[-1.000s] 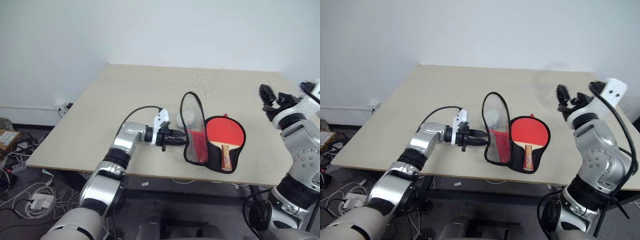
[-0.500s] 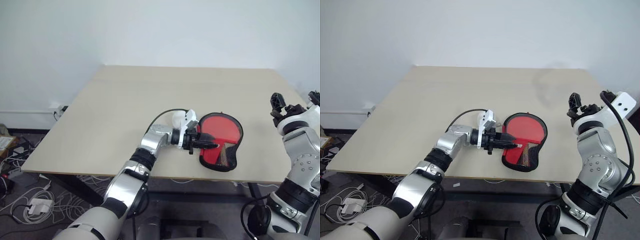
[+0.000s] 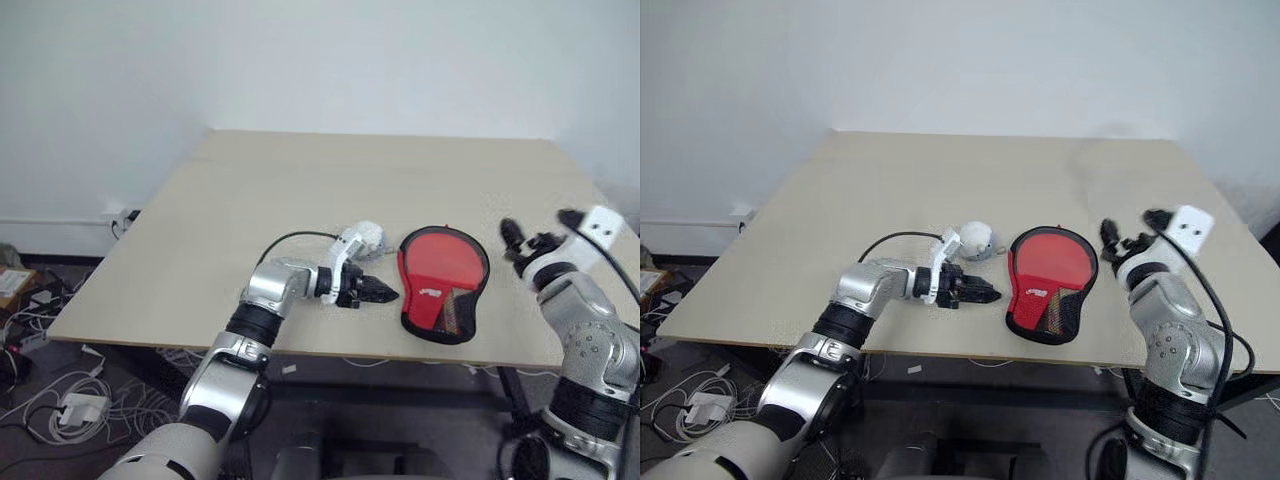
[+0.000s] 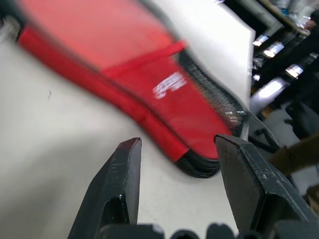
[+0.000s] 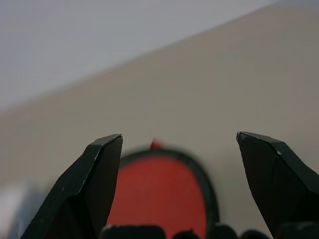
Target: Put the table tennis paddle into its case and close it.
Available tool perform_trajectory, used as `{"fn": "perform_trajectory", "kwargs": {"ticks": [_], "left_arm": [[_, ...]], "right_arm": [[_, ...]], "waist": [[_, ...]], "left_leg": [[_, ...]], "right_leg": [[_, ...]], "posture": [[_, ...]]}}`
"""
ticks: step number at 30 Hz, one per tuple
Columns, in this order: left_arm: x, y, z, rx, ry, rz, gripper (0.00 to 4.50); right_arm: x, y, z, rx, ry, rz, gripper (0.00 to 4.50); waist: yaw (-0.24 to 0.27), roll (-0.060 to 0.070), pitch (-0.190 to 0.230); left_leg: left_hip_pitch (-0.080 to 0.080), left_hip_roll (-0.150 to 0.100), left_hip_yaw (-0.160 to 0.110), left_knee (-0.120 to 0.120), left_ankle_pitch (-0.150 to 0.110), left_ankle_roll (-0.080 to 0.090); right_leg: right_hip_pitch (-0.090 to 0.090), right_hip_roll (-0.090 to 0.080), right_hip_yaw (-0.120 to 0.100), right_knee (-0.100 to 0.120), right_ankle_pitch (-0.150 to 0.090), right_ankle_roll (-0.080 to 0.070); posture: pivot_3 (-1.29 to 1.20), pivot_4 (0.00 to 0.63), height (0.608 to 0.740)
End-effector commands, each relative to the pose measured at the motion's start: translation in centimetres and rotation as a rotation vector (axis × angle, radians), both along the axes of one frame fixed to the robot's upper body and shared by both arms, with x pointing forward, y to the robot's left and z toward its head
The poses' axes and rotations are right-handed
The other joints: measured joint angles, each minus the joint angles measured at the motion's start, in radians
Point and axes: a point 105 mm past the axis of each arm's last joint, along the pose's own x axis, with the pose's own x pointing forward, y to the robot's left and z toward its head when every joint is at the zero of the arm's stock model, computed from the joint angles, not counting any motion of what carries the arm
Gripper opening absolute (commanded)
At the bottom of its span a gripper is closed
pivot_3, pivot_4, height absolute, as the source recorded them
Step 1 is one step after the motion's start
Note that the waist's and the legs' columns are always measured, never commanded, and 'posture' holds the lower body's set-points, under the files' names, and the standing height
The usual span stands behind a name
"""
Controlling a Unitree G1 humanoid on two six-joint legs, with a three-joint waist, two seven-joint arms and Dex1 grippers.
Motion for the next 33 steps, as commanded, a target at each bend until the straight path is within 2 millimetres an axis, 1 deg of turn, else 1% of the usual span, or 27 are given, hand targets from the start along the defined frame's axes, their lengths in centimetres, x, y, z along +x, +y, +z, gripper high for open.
{"fn": "perform_trajectory", "kwargs": {"ticks": [1, 2, 3, 5, 7, 11, 16, 19, 22, 27, 28, 33], "left_arm": [[0.7, -1.2, 1.3, -0.004, 0.024, 0.027, 2.40], [0.7, -1.5, 1.3, -0.004, 0.034, 0.030, 2.40], [0.6, -2.0, 1.3, -0.012, 0.066, 0.031, 2.40], [0.2, -3.0, 1.1, -0.021, 0.121, 0.023, 2.40], [-0.1, -3.7, 0.9, -0.020, 0.164, 0.020, 2.40], [-0.5, -4.4, 0.6, -0.037, 0.268, 0.036, 2.40], [-1.0, -5.2, 0.5, -0.060, 0.333, 0.038, 2.40], [-0.8, -5.4, 0.5, -0.076, 0.369, 0.064, 2.40], [-0.5, -5.3, 0.4, -0.078, 0.386, 0.099, 1.79], [-0.6, -5.6, 0.7, -0.086, 0.401, 0.092, 0.13], [-0.6, -5.7, 0.8, -0.094, 0.410, 0.093, 0.06], [-0.3, -5.7, 1.2, -0.117, 0.460, 0.119, 0.06]], "right_arm": [[-0.9, 0.9, 0.4, -0.130, 0.017, 0.180, 3.97], [-1.2, 0.7, 0.1, -0.170, 0.035, 0.204, 3.97], [-1.5, -0.1, -0.1, -0.192, 0.058, 0.211, 3.97], [-1.6, -1.9, -0.3, -0.223, 0.088, 0.182, 3.97], [-1.6, -2.9, -0.3, -0.224, 0.094, 0.151, 3.97], [-1.7, -3.5, -0.3, -0.219, 0.094, 0.119, 3.97], [-1.9, -3.7, -1.0, -0.210, 0.105, 0.081, 3.97], [-2.0, -4.0, -1.1, -0.212, 0.104, 0.058, 3.97], [-2.0, -4.4, -1.2, -0.203, 0.104, 0.029, 3.97], [-1.8, -5.1, -1.3, -0.199, 0.104, -0.010, 3.97], [-1.8, -5.1, -1.3, -0.197, 0.103, -0.015, 3.97], [-1.8, -5.1, -1.4, -0.193, 0.098, -0.021, 3.97]], "waist": [[0.000, -0.001, 0.001], [0.001, -0.002, 0.001], [0.001, -0.002, 0.001], [0.000, -0.003, 0.002], [-0.001, -0.004, 0.002], [0.000, -0.004, 0.003], [0.002, -0.005, 0.003], [0.006, -0.005, 0.003], [0.008, -0.005, 0.003], [0.009, -0.005, 0.003], [0.009, -0.005, 0.003], [0.008, -0.006, 0.004]], "left_leg": [[0.000, 0.000, 0.000, 0.000, -0.001, 0.002], [0.000, 0.000, 0.000, 0.000, -0.002, 0.004], [0.000, 0.000, -0.001, 0.000, -0.002, 0.004], [0.000, 0.000, -0.001, 0.000, -0.003, 0.004], [0.000, 0.000, -0.003, 0.000, -0.003, 0.004], [0.000, 0.000, -0.004, 0.000, -0.003, 0.004], [0.000, -0.001, -0.004, 0.000, -0.003, 0.004], [0.000, -0.001, -0.004, 0.001, -0.002, 0.004], [0.000, -0.001, -0.004, 0.001, -0.002, 0.004], [0.000, -0.001, -0.004, 0.001, -0.002, 0.004], [0.000, -0.001, -0.004, 0.001, -0.002, 0.004], [0.000, -0.001, -0.004, 0.001, -0.002, 0.003]], "right_leg": [[0.000, 0.000, 0.000, 0.000, 0.000, 0.000], [0.000, 0.000, 0.000, 0.000, 0.000, 0.000], [0.000, 0.000, 0.000, 0.000, 0.000, 0.000], [0.000, 0.000, 0.000, 0.000, 0.000, 0.000], [0.000, 0.000, 0.000, 0.000, 0.000, 0.000], [0.000, 0.000, 0.000, 0.000, 0.000, 0.000], [0.000, 0.000, 0.000, -0.001, 0.000, 0.000], [0.000, 0.000, 0.000, -0.001, 0.000, 0.000], [0.000, 0.000, 0.000, -0.001, 0.000, 0.000], [0.000, 0.000, 0.000, -0.001, 0.000, 0.000], [0.000, 0.000, 0.000, -0.001, 0.000, 0.000], [0.000, 0.000, 0.000, -0.001, 0.000, 0.000]], "posture": [[0.00, 0.000, 0.715], [0.00, 0.000, 0.715], [0.00, 0.000, 0.715], [0.00, 0.000, 0.715], [0.00, 0.000, 0.715], [0.00, 0.000, 0.715], [0.00, 0.000, 0.715], [0.00, 0.000, 0.715], [0.00, 0.000, 0.715], [0.00, 0.000, 0.715], [0.00, 0.000, 0.715], [0.00, 0.000, 0.715]]}}
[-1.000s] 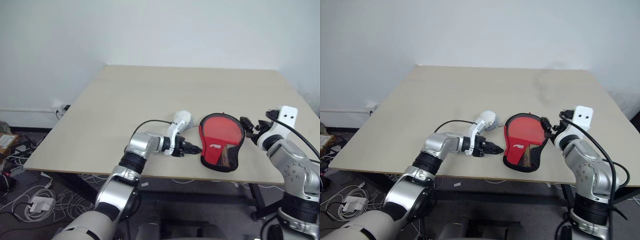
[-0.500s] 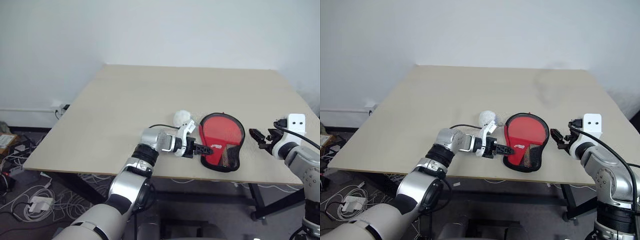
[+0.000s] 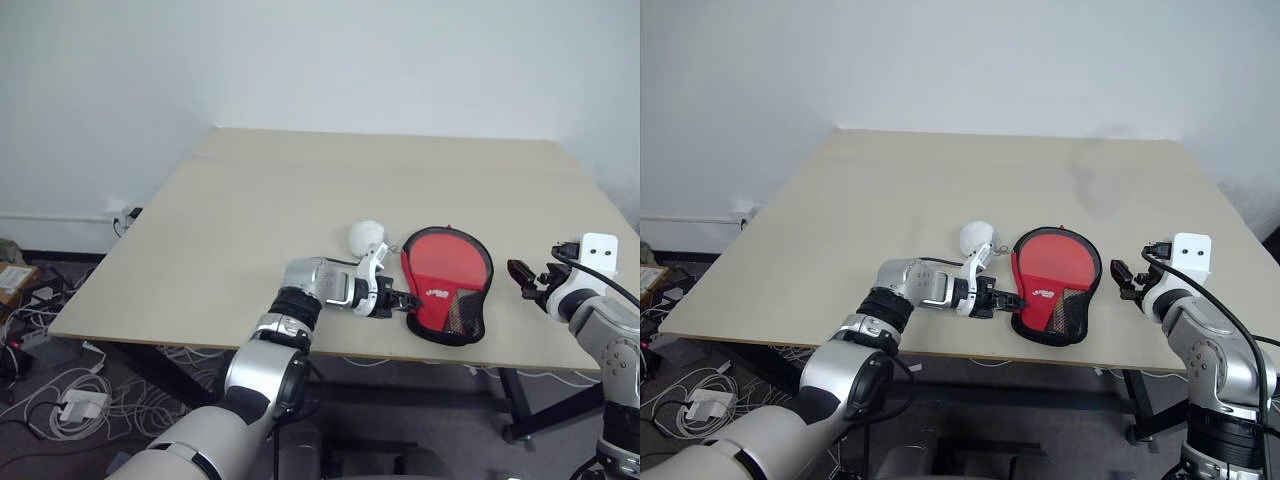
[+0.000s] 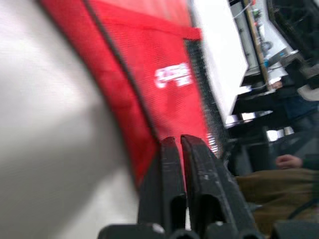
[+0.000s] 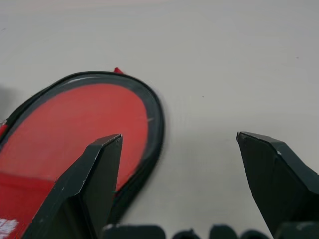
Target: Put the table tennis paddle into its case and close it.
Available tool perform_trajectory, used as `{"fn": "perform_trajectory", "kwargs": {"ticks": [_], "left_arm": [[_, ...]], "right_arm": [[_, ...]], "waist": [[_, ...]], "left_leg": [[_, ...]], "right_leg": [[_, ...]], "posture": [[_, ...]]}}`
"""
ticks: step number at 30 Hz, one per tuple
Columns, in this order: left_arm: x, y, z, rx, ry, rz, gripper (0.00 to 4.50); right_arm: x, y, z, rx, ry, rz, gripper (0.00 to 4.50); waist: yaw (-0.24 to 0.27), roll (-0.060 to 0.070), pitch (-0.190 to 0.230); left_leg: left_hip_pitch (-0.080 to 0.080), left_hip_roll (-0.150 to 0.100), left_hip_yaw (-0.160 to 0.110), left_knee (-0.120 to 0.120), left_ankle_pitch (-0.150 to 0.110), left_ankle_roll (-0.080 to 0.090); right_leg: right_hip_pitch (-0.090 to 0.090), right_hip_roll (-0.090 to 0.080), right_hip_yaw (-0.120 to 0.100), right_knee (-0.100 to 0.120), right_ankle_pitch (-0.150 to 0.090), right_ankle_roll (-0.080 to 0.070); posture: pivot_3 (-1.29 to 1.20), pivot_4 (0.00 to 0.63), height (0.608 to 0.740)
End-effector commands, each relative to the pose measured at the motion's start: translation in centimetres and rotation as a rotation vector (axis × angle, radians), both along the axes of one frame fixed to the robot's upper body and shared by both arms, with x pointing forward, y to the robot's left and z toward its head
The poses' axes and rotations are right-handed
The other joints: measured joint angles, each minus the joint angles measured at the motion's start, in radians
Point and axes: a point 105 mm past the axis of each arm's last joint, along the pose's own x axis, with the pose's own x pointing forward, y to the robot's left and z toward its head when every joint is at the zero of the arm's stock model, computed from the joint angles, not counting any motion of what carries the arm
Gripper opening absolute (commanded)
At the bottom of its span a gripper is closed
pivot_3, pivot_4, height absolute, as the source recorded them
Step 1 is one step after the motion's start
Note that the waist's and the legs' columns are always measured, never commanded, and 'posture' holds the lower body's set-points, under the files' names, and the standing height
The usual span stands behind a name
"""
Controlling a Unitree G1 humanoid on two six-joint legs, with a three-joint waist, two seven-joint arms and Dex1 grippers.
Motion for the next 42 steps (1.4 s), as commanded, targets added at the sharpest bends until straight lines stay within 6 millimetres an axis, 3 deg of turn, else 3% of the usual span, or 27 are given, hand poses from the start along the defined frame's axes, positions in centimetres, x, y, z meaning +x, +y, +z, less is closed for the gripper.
{"fn": "perform_trajectory", "kwargs": {"ticks": [1, 9, 13, 16, 20, 23, 27, 42], "left_arm": [[0.6, -0.5, 1.9, -0.048, 0.002, 0.005, 0.06], [0.3, -0.3, 1.0, 0.002, 0.034, 0.013, 0.06], [1.2, 0.8, 1.0, 0.062, -0.091, 0.018, 0.06], [1.7, 1.7, 1.5, 0.079, -0.133, 0.025, 0.64], [1.8, 2.8, 1.0, 0.125, -0.097, 0.050, 2.05], [1.3, 2.5, 0.1, 0.134, -0.030, 0.050, 3.04], [0.9, 1.4, -0.7, 0.147, 0.022, 0.053, 3.04], [-1.8, -3.6, 0.6, 0.033, 0.095, -0.089, 3.04]], "right_arm": [[0.2, -0.4, 1.5, -0.016, -0.069, -0.021, 3.97], [-0.1, -0.2, 1.3, -0.015, -0.062, -0.024, 3.97], [-0.3, -0.1, 0.8, -0.034, -0.052, -0.032, 3.97], [-0.4, 0.0, 0.5, -0.032, -0.048, -0.032, 3.97], [-0.2, 0.3, 0.4, -0.027, -0.046, -0.031, 3.97], [0.0, 0.3, 0.3, -0.029, -0.043, -0.030, 3.97], [0.1, 0.3, 0.4, -0.031, -0.041, -0.029, 3.97], [-1.0, -0.2, 0.1, -0.032, -0.032, -0.070, 3.97]], "waist": [[0.000, 0.000, 0.000], [0.000, 0.000, 0.000], [0.000, 0.000, 0.000], [-0.002, 0.000, 0.000], [-0.006, 0.000, 0.000], [-0.005, 0.000, 0.000], [0.001, 0.000, 0.000], [0.016, 0.000, 0.000]], "left_leg": [[0.000, 0.000, 0.000, 0.000, 0.000, 0.000], [0.000, 0.000, 0.000, 0.000, 0.001, -0.002], [0.000, 0.000, 0.000, 0.000, 0.002, -0.004], [0.000, 0.000, 0.000, -0.001, 0.003, -0.005], [0.000, 0.000, 0.000, -0.001, 0.003, -0.005], [0.000, 0.000, 0.000, 0.000, 0.003, -0.005], [0.000, 0.000, -0.001, 0.000, 0.002, -0.004], [0.000, -0.006, -0.003, 0.000, 0.002, -0.003]], "right_leg": [[0.000, 0.000, 0.000, 0.000, 0.000, 0.000], [0.000, 0.000, 0.000, 0.000, 0.000, 0.000], [0.000, 0.000, 0.000, 0.000, 0.000, 0.000], [0.000, 0.000, 0.000, 0.000, 0.000, 0.000], [0.000, 0.000, 0.000, 0.000, 0.000, 0.000], [0.000, 0.000, 0.000, 0.000, 0.000, 0.000], [0.001, 0.000, -0.001, 0.000, 0.000, 0.000], [0.003, -0.004, -0.003, -0.003, 0.000, 0.000]], "posture": [[0.00, 0.000, 0.715], [0.00, 0.000, 0.715], [0.00, 0.000, 0.715], [0.00, 0.000, 0.715], [0.00, 0.000, 0.715], [0.00, 0.000, 0.715], [0.00, 0.000, 0.715], [0.00, 0.000, 0.715]]}}
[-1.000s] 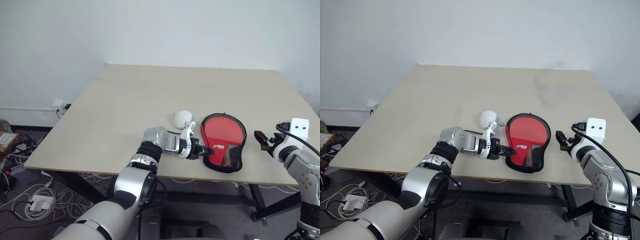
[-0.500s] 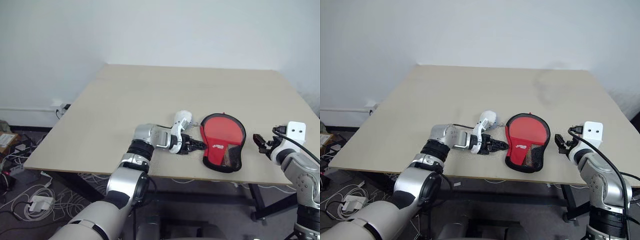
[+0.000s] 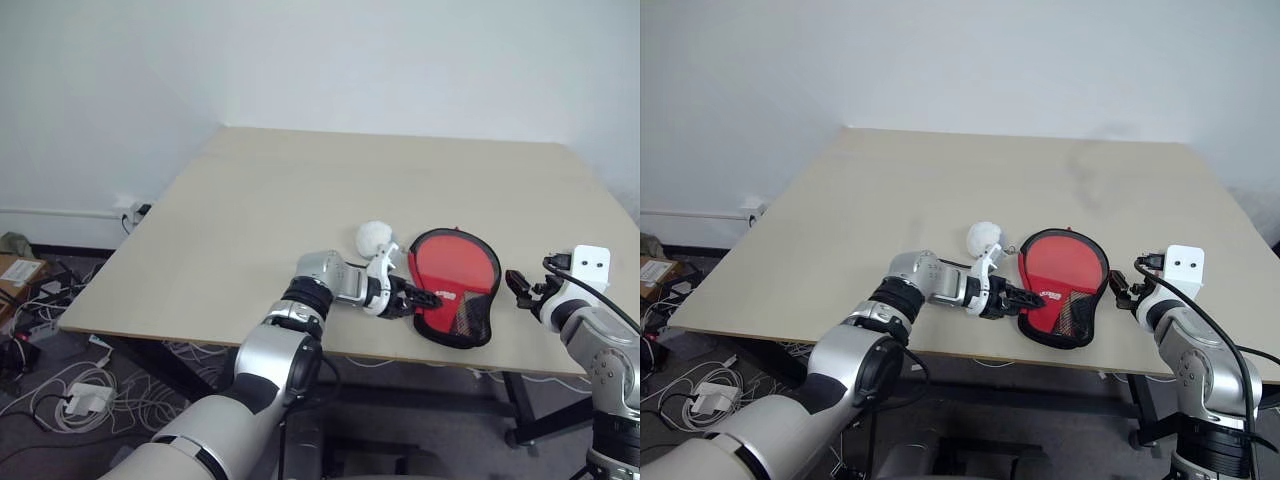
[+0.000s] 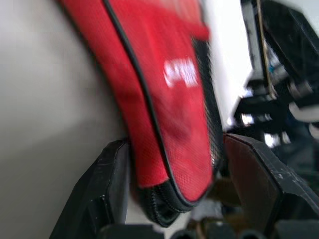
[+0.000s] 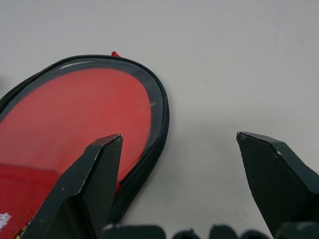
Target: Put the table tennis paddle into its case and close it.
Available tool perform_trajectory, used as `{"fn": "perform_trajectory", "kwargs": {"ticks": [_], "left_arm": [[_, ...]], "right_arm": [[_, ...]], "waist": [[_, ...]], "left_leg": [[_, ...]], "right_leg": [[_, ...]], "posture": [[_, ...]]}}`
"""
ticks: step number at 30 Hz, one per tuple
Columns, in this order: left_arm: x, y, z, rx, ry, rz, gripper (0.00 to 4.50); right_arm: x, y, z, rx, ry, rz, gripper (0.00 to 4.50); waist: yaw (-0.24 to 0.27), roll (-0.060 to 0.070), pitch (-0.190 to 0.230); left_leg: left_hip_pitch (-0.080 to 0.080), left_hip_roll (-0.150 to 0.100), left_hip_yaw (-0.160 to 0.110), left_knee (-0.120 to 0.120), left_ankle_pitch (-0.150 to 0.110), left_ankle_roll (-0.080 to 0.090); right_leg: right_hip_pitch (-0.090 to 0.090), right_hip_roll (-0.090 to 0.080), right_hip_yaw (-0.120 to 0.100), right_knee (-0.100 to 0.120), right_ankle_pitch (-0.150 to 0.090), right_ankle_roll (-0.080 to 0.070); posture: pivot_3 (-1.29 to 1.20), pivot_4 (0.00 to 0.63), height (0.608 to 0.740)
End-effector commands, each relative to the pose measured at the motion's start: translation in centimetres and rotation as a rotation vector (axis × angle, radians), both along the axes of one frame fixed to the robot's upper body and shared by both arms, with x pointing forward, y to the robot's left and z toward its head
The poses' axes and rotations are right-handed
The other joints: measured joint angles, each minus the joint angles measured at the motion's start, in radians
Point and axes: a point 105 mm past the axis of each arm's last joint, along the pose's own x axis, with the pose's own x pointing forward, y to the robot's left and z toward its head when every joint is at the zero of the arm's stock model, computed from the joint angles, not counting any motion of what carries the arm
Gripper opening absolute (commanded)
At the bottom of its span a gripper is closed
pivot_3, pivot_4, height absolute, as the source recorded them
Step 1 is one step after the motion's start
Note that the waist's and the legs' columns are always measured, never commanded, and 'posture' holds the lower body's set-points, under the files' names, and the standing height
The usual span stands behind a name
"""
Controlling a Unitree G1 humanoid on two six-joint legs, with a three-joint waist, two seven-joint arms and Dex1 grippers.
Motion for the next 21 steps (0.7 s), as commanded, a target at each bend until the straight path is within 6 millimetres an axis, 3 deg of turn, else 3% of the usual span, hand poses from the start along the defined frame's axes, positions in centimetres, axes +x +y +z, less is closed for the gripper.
{"fn": "perform_trajectory", "kwargs": {"ticks": [1, 8, 11, 18, 21], "left_arm": [[-1.2, -2.1, 0.8, -0.028, 0.005, -0.065, 3.04], [-0.7, -2.3, 0.4, -0.009, -0.018, -0.028, 3.04], [-0.4, -2.0, 0.4, -0.005, -0.029, -0.015, 2.43], [-0.5, -2.2, 1.0, -0.045, 0.012, -0.002, 0.01], [-0.5, -2.0, 1.0, -0.042, 0.036, 0.004, 0.01]], "right_arm": [[-0.2, -0.5, 1.7, -0.022, -0.061, -0.021, 3.97], [-0.3, -0.6, 1.4, -0.023, -0.054, -0.033, 3.97], [-0.2, -0.4, 1.3, -0.020, -0.053, -0.031, 3.97], [0.0, -0.6, 1.4, -0.022, -0.052, -0.038, 3.97], [0.1, -0.5, 1.5, -0.023, -0.059, -0.038, 3.97]], "waist": [[0.000, 0.000, 0.000], [0.000, 0.000, 0.000], [0.000, 0.000, 0.000], [-0.001, 0.000, 0.000], [-0.002, 0.000, 0.000]], "left_leg": [[0.000, 0.000, 0.000, 0.000, 0.000, 0.000], [0.000, 0.000, 0.000, 0.000, 0.000, 0.001], [0.000, 0.000, -0.001, 0.000, -0.001, 0.002], [0.000, 0.000, 0.000, 0.000, 0.000, 0.000], [0.000, 0.000, 0.000, 0.000, 0.000, 0.001]], "right_leg": [[0.000, 0.000, 0.000, 0.000, 0.000, 0.000], [0.000, 0.000, 0.000, 0.000, 0.000, 0.000], [0.001, 0.000, 0.000, 0.000, 0.000, 0.000], [0.000, 0.000, 0.000, 0.000, 0.000, 0.000], [0.000, 0.000, 0.000, 0.000, 0.000, 0.000]], "posture": [[0.00, 0.000, 0.715], [0.00, 0.000, 0.715], [0.00, 0.000, 0.715], [0.00, 0.000, 0.715], [0.00, 0.000, 0.715]]}}
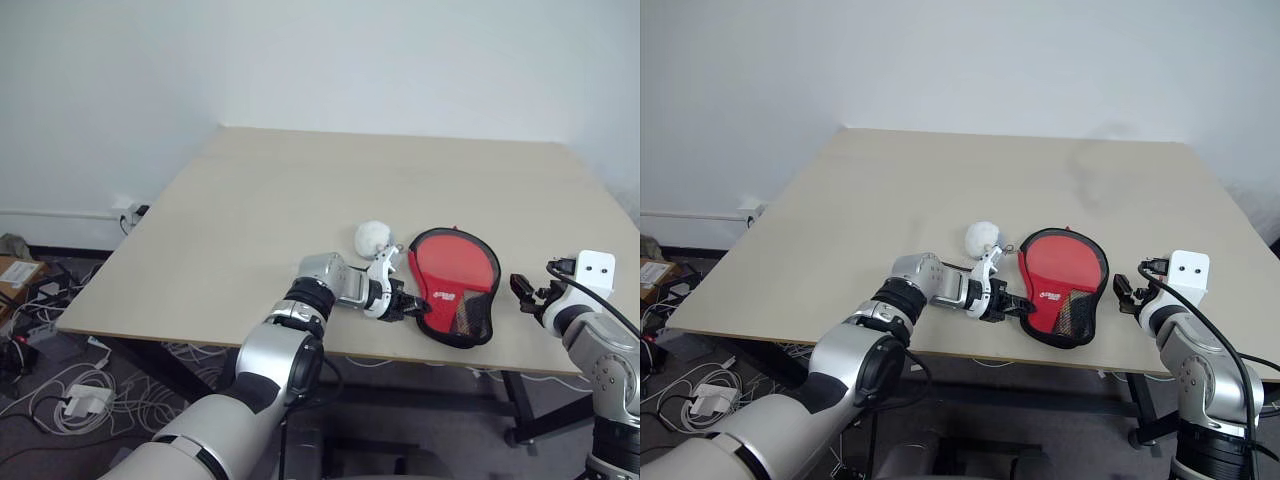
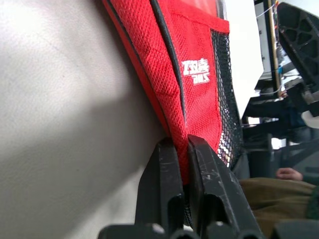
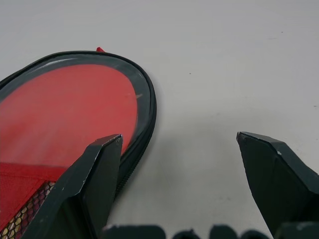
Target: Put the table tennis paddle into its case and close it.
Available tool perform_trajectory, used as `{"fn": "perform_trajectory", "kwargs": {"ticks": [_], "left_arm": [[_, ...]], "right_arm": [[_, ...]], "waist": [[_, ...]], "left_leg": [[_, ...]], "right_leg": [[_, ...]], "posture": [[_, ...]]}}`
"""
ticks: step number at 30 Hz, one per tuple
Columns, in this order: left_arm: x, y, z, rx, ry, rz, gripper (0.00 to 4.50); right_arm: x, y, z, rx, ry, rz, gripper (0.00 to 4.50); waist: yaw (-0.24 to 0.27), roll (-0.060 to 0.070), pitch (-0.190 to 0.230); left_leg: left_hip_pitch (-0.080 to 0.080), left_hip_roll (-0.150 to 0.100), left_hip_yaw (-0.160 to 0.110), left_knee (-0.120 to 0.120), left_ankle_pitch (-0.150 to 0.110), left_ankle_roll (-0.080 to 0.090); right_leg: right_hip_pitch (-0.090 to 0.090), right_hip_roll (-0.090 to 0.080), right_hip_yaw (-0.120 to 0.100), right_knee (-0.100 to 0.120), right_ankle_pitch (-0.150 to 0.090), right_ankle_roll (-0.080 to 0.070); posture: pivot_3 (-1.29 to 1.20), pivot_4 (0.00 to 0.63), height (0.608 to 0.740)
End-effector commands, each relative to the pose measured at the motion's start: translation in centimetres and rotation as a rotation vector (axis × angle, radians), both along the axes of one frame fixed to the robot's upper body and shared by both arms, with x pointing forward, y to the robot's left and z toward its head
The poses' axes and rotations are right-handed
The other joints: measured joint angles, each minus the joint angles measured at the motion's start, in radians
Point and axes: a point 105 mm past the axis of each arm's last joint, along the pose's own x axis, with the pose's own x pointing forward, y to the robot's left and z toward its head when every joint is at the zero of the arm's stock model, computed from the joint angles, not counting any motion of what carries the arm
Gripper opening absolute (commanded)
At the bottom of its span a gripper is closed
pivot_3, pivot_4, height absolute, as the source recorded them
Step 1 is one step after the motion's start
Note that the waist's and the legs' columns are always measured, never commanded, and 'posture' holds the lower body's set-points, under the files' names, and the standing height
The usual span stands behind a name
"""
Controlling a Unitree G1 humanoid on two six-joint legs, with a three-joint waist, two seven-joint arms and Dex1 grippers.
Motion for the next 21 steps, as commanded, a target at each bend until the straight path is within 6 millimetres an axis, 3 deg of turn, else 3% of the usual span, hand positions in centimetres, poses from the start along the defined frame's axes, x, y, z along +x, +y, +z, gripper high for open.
{"fn": "perform_trajectory", "kwargs": {"ticks": [1, 12, 21], "left_arm": [[-1.0, -2.1, 1.4, -0.063, 0.029, -0.042, 0.01], [-3.3, -2.9, 2.6, -0.058, 0.098, -0.147, 0.01], [-7.1, -3.7, 2.3, 0.040, 0.104, -0.293, 0.01]], "right_arm": [[0.5, -0.1, 2.1, -0.029, -0.077, -0.002, 3.97], [0.3, -0.2, 3.2, -0.039, -0.117, -0.001, 3.97], [0.1, -0.2, 2.8, -0.055, -0.100, -0.001, 3.97]], "waist": [[-0.001, 0.000, 0.000], [-0.003, 0.000, 0.000], [-0.003, 0.000, 0.000]], "left_leg": [[0.000, 0.000, 0.000, 0.000, 0.000, 0.000], [0.000, 0.000, 0.000, 0.000, 0.000, 0.000], [0.000, 0.000, 0.000, 0.000, 0.000, -0.001]], "right_leg": [[0.000, 0.000, 0.000, 0.000, 0.000, 0.000], [0.000, 0.000, 0.000, 0.000, 0.000, 0.000], [0.000, 0.000, 0.000, 0.000, 0.000, 0.000]], "posture": [[0.00, 0.000, 0.715], [0.00, 0.000, 0.715], [0.00, 0.000, 0.715]]}}
